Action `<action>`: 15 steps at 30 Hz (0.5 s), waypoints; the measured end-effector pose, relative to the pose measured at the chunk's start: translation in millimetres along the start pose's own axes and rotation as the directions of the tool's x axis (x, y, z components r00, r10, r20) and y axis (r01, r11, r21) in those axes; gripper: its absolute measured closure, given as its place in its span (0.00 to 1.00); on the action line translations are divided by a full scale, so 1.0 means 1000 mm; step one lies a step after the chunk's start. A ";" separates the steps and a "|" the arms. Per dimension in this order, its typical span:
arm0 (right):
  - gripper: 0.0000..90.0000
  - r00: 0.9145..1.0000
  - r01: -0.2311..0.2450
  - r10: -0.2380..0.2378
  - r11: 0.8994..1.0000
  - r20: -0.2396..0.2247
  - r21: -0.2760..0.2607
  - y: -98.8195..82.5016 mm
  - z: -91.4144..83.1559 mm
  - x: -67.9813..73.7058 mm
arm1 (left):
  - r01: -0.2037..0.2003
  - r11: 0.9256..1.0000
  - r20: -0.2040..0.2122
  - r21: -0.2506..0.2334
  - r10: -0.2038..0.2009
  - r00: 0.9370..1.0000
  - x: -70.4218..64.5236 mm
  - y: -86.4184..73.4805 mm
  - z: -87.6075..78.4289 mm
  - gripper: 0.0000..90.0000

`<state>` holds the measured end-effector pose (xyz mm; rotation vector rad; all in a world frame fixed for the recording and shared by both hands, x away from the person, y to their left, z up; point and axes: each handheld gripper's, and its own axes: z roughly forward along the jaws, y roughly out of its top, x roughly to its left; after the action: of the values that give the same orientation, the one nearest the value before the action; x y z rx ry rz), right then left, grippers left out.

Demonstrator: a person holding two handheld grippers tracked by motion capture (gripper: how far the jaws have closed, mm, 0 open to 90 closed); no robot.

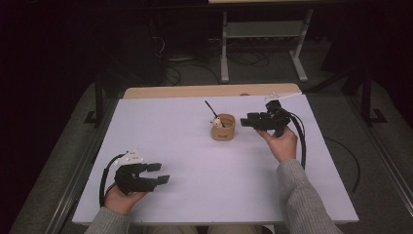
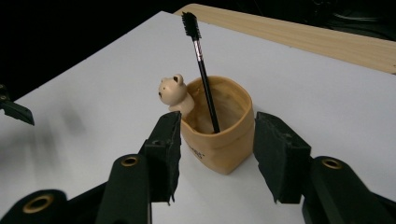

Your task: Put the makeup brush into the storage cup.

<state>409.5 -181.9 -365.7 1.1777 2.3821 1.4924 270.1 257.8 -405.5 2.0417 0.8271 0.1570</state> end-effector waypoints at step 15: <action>0.47 0.998 0.042 -0.044 0.998 0.039 0.041 -0.010 -0.004 0.011 | 0.009 1.000 -0.013 -0.005 -0.009 1.000 0.002 0.000 0.000 0.39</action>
<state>393.9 -179.7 -368.6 1.1457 2.4062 1.4021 271.7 259.6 -406.0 2.0340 0.8431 0.1674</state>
